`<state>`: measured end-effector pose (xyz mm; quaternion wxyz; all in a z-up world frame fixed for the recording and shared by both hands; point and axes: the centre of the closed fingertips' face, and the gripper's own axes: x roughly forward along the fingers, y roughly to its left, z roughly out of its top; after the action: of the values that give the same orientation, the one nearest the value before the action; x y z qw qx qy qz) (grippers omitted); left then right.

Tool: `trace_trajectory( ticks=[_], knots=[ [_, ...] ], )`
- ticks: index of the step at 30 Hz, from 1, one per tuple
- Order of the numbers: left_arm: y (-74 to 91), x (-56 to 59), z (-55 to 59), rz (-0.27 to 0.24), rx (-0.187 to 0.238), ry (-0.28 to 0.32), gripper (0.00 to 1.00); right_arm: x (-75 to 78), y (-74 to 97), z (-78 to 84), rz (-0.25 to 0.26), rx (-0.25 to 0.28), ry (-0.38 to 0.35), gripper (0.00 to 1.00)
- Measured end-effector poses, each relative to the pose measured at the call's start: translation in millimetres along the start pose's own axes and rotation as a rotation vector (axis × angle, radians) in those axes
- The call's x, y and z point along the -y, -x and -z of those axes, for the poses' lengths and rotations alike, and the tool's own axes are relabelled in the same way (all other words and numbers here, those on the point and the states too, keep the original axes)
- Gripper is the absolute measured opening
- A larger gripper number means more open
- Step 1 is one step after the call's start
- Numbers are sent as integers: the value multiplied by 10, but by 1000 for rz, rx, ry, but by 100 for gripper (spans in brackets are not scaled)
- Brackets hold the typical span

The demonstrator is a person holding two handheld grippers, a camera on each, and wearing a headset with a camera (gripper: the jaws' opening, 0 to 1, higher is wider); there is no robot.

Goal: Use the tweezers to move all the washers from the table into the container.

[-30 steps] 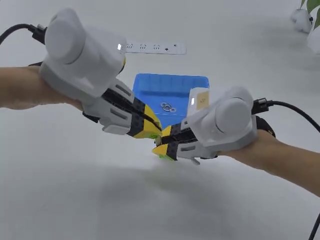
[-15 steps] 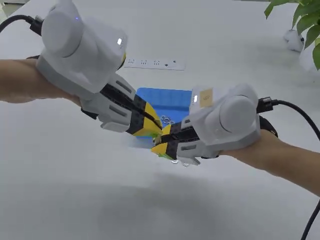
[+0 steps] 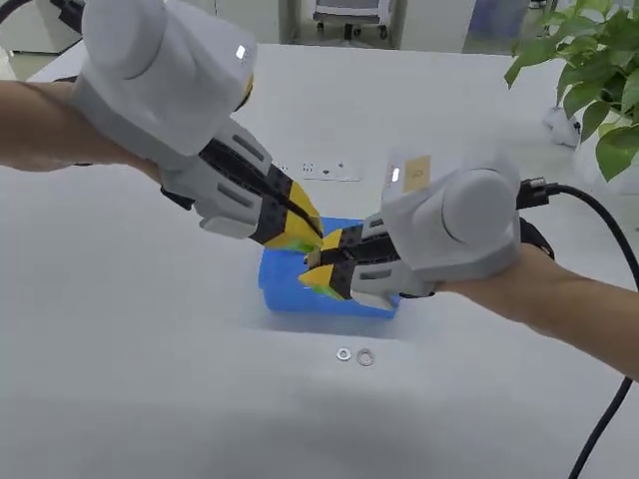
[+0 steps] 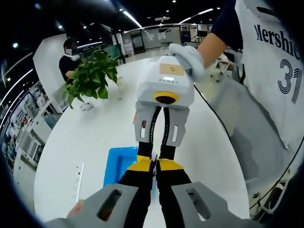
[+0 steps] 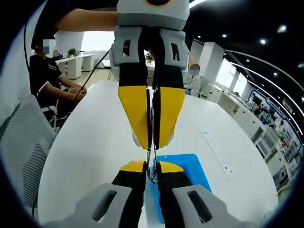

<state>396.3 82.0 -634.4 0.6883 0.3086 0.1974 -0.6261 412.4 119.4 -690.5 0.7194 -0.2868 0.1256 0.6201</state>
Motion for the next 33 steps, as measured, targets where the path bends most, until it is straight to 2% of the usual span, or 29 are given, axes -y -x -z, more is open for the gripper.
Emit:
trace_trajectory(
  ticks=[4, 11, 15, 18, 22, 26, 29, 33],
  knots=[
    [-20, -98, -4, -9, 4, -5, 6, 105, -12, 13, 15, 1, 20, 10],
    [-135, -315, 91, -18, -2, -9, 6, 321, -97, 156, 36, -4, 3, 10],
    [-237, -394, 178, -15, -18, -23, 6, 422, -207, 255, 30, -21, 3, 10],
    [-278, -465, 281, -16, -25, -11, 6, 464, -300, 323, 22, -31, 7, 10],
    [-332, -577, 408, -58, -32, -19, 6, 566, -412, 416, 32, -40, -4, 10],
    [-399, -619, 534, -60, -38, 12, 6, 564, -523, 527, 17, -56, -18, 10],
    [-459, -610, 629, -46, -49, 28, 6, 535, -579, 606, 1, -63, -38, 10],
    [-513, -617, 698, -41, -46, 50, 6, 494, -613, 661, -9, -69, -57, 10]
  ],
)
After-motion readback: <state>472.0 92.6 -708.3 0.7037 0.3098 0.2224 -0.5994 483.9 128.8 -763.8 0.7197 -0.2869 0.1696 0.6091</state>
